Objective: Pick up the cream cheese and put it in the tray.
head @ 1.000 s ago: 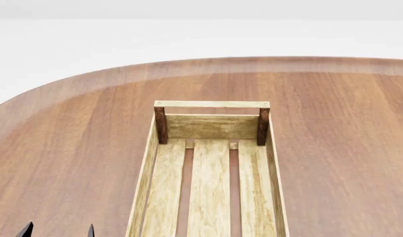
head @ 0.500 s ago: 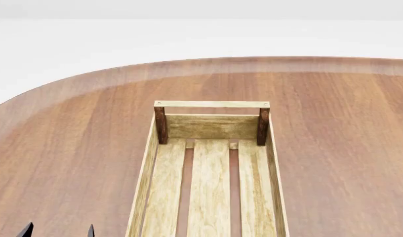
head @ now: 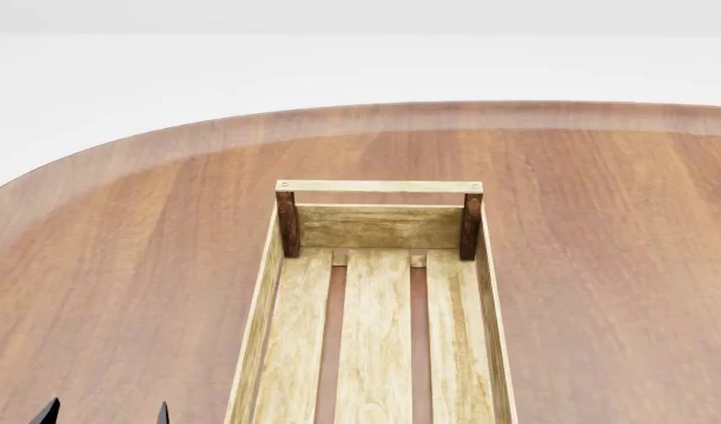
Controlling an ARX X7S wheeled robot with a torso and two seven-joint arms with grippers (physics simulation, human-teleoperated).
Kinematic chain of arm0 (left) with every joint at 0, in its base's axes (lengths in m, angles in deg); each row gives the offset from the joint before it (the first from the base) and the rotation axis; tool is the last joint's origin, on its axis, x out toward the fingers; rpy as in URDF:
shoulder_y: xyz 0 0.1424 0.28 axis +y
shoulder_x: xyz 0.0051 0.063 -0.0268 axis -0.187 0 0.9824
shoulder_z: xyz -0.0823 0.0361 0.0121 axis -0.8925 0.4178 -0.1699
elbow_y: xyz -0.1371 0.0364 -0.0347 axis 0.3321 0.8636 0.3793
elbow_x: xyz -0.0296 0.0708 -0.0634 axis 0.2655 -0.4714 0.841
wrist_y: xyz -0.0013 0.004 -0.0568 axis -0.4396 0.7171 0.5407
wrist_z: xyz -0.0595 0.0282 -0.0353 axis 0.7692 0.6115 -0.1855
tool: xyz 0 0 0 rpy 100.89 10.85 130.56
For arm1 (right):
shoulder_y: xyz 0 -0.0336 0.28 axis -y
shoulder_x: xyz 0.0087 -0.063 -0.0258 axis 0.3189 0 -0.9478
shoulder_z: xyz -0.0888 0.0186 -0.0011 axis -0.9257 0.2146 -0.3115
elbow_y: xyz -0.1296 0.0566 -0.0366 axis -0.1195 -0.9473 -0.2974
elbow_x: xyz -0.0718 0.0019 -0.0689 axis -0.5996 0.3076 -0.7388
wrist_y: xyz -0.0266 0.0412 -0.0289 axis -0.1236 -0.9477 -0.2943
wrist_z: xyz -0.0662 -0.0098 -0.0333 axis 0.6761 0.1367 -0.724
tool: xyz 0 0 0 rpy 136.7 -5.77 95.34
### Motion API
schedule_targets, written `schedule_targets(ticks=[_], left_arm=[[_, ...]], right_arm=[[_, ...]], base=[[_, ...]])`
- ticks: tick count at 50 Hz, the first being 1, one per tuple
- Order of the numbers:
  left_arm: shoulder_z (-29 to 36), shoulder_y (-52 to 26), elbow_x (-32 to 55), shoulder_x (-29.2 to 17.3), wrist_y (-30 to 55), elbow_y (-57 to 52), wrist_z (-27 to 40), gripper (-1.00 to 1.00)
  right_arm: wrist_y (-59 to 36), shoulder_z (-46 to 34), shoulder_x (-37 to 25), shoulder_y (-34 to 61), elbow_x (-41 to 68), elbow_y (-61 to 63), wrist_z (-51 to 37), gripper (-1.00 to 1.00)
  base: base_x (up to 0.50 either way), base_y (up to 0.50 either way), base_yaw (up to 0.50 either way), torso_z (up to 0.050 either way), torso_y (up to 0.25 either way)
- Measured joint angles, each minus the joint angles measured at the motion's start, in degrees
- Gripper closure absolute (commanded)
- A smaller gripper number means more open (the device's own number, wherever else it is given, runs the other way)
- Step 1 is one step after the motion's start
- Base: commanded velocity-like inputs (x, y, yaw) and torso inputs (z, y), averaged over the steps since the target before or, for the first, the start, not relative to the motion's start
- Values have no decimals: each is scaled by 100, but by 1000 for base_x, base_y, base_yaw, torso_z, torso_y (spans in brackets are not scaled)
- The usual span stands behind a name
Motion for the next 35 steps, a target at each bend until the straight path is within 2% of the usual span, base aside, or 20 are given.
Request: schedule_targets(ticks=[35], left_arm=[[83, -5, 57, -64, -36, 13, 76, -100]], right_arm=[[95, -318, 204, 730, -778, -1645, 785, -100]], base=[[0, 0, 0, 0, 0]])
